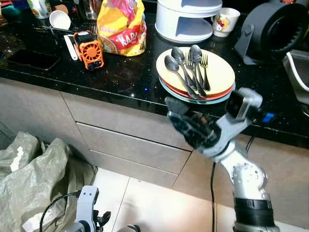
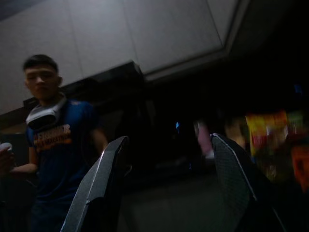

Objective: Kitchen organization

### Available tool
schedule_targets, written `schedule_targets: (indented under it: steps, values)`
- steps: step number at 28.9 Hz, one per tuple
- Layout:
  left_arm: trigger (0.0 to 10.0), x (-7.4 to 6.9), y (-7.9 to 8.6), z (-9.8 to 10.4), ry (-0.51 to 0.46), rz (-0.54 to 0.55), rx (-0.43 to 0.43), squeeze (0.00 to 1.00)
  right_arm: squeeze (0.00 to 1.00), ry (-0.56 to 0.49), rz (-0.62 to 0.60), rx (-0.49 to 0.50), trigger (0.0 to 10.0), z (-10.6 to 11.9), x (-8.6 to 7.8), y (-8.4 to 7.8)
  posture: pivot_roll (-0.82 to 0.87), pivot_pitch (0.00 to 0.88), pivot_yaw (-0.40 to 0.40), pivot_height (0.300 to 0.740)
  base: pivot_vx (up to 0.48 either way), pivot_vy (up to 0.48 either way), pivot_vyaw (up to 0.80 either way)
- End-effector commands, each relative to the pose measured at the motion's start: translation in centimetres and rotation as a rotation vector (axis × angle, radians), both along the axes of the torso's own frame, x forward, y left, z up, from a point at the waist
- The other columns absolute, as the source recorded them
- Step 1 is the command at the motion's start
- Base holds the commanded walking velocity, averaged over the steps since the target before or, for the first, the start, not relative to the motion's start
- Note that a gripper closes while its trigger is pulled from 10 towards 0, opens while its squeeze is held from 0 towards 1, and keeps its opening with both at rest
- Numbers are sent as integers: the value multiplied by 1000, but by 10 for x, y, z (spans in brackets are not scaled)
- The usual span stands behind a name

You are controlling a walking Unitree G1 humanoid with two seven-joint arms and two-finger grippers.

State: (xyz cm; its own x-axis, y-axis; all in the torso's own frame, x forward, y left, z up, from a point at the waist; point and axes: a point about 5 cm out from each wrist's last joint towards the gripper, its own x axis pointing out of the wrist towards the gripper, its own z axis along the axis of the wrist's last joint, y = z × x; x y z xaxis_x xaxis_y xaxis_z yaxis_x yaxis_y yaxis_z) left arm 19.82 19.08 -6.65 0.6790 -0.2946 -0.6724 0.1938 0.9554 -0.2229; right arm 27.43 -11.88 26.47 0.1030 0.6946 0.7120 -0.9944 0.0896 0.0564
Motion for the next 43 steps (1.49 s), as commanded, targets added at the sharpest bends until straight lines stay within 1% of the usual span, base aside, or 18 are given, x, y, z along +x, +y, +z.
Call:
schedule_targets:
  steps: [1,2,3,4,5,6,7,9,11,15,18,19,21,26,27,30,32,43]
  values:
    - [10000,-5,-2,-3,15,-3,-8,0,0,19,-98,64,10000,16,6,-6,104,121,-3,740,0,0,0]
    - [10000,-5,-2,-3,15,-3,-8,0,0,19,-98,64,10000,16,6,-6,104,121,-3,740,0,0,0]
    - [10000,-5,-2,-3,16,-2,-18,0,0,86,-240,104,10000,27,22,-13,104,122,-4,740,0,0,0]
    - [10000,-6,-2,-3,18,0,-24,0,0,106,-305,108,10000,29,28,-17,104,123,-4,740,0,0,0]
    - [10000,-6,-2,-3,18,0,-24,0,0,106,-305,108,10000,29,28,-17,104,123,-4,740,0,0,0]
    - [10000,-6,-2,-3,19,0,-27,0,0,115,-337,111,10000,30,30,-20,103,124,-4,740,0,0,0]
    - [10000,-5,-2,-3,18,1,-31,0,0,117,-343,113,10000,31,30,-21,103,124,-3,740,0,0,0]
    - [10000,-5,-2,-3,16,0,-32,0,0,116,-348,111,10000,31,29,-22,105,124,-5,740,0,0,0]
    - [10000,-5,-3,-2,13,-4,-36,0,0,105,-319,110,10000,30,22,-21,103,126,-3,740,246,0,0]
    - [10000,-4,-4,-2,11,-7,-39,0,0,93,-286,122,10000,30,16,-20,102,125,0,740,255,0,0]
    - [10000,-4,-4,-2,9,-15,-40,0,0,51,-261,115,10000,35,5,-23,100,127,2,740,265,0,0]
    - [10000,-4,-4,-2,9,-15,-40,0,0,51,-261,115,10000,35,5,-23,100,127,2,740,270,0,0]
    - [10000,-3,-5,-2,8,-20,-42,0,0,50,-296,106,10000,38,5,-29,94,129,3,740,268,0,0]
    - [10000,-4,-5,-2,13,-21,-40,0,0,52,-314,93,10000,37,5,-32,89,128,3,740,281,0,0]
    - [10000,-3,-6,-2,12,-24,-41,0,0,58,-325,67,10000,34,6,-29,86,129,4,740,300,0,0]
    - [10000,-3,-6,-2,11,-26,-42,0,0,66,-334,44,10000,31,6,-27,87,128,4,740,305,0,0]
    - [10000,-1,-8,-1,7,-34,-46,0,0,83,-341,17,10000,24,7,-22,89,128,4,740,311,0,0]
    - [10000,1,-9,0,0,-51,-45,0,0,86,-352,25,10000,25,6,-26,86,114,4,740,325,0,0]
